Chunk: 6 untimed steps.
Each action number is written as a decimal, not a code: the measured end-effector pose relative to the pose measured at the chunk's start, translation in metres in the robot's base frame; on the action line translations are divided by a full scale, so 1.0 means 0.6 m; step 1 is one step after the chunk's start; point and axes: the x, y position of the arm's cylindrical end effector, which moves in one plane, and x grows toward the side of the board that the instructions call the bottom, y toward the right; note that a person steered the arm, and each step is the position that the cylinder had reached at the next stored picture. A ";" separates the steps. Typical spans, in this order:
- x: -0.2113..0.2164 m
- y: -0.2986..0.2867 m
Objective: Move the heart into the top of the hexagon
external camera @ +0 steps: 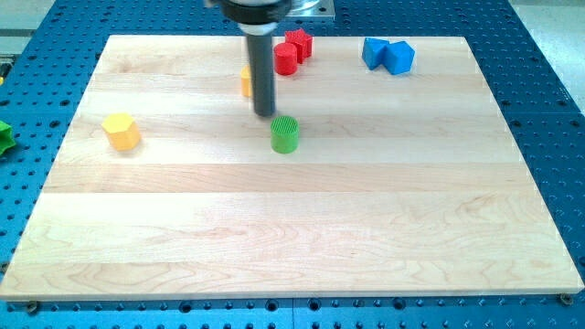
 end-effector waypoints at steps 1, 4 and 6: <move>-0.081 0.030; -0.036 -0.239; 0.002 -0.313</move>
